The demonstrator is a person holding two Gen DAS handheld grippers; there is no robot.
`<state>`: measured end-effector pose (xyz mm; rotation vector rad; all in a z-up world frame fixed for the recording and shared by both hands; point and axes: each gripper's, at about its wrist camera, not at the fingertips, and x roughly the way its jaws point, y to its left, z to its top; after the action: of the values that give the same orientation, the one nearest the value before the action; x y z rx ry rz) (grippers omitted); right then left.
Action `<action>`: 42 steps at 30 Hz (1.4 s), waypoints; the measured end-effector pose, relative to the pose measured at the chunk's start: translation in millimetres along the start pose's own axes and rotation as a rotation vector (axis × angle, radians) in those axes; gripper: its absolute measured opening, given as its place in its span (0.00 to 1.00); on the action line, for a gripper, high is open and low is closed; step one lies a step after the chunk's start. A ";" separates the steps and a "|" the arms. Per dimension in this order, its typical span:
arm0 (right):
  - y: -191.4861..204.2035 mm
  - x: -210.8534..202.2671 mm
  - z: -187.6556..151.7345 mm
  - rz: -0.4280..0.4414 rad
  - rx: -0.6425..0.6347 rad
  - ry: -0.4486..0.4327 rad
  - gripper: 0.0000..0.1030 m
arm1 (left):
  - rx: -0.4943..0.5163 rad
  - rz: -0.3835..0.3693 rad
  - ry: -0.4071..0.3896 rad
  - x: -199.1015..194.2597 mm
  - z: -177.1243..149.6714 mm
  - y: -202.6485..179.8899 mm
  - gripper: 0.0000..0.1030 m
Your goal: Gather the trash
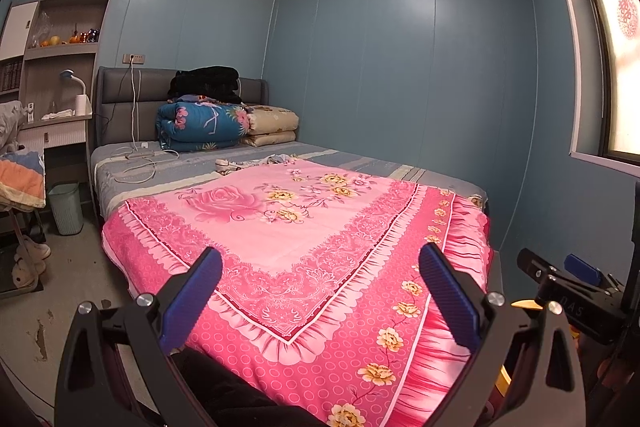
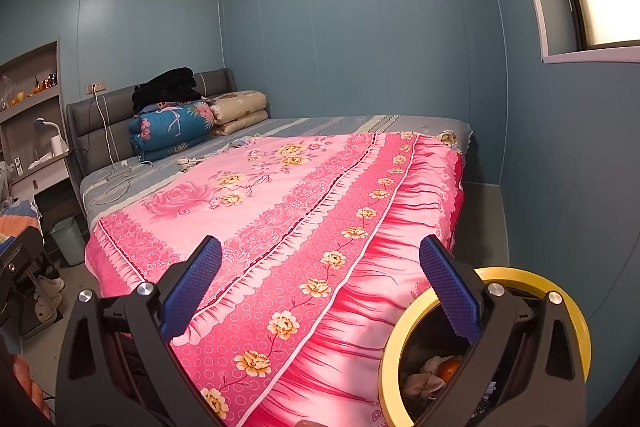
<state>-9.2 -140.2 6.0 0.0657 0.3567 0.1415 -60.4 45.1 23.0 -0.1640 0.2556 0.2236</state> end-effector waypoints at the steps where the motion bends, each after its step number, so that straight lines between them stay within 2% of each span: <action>1: 0.0 0.2 -0.3 0.000 0.000 0.001 0.92 | -0.001 -0.001 0.001 0.2 -0.1 0.3 0.92; 42: -1.4 6.8 -7.4 -0.013 0.028 0.035 0.92 | 0.014 -0.031 0.023 4.1 -2.2 -1.5 0.92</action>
<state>-5.3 -140.3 -3.3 0.0890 0.3941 0.1251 -56.7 44.1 20.0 -0.1569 0.2769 0.1893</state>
